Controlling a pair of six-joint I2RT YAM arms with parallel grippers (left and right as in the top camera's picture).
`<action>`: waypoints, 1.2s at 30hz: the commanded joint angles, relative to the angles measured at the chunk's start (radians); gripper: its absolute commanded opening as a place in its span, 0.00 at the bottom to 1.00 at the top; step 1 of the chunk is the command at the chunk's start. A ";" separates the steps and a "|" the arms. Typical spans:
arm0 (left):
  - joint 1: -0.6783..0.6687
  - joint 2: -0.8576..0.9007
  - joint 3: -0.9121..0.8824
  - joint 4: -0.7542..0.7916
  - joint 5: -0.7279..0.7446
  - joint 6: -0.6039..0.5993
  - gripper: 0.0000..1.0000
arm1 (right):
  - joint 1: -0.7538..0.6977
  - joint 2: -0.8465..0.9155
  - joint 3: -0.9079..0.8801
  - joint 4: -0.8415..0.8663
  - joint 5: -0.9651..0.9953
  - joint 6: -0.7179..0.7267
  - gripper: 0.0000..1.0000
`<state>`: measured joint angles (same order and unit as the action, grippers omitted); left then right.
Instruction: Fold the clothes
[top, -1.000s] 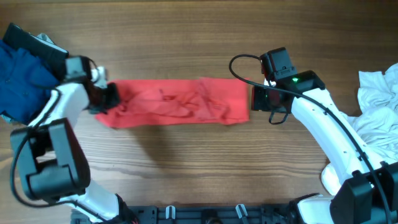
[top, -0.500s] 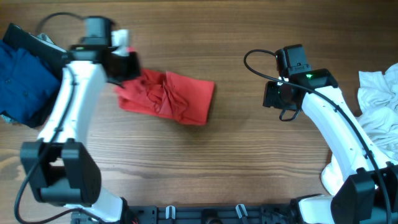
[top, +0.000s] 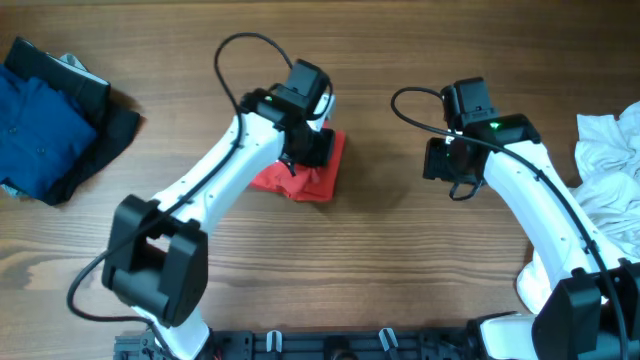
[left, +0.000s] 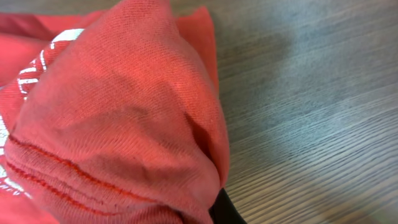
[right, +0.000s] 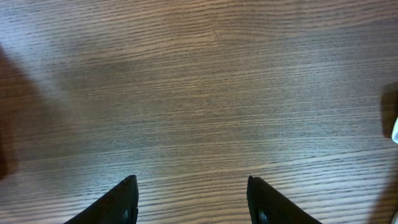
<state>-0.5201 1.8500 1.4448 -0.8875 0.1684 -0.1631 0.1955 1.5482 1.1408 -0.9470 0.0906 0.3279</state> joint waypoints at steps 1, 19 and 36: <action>-0.021 0.006 0.014 -0.003 -0.002 -0.010 0.20 | 0.001 0.007 -0.009 0.001 0.006 -0.013 0.57; 0.374 0.000 0.038 0.036 -0.016 -0.001 0.36 | 0.097 0.009 -0.009 0.218 -0.719 -0.381 0.46; 0.373 0.264 0.031 0.002 -0.041 0.002 0.34 | 0.298 0.363 -0.009 0.684 -0.603 -0.267 0.49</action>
<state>-0.1482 2.0853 1.4799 -0.8661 0.1356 -0.1696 0.4904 1.8503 1.1336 -0.3035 -0.5560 0.0296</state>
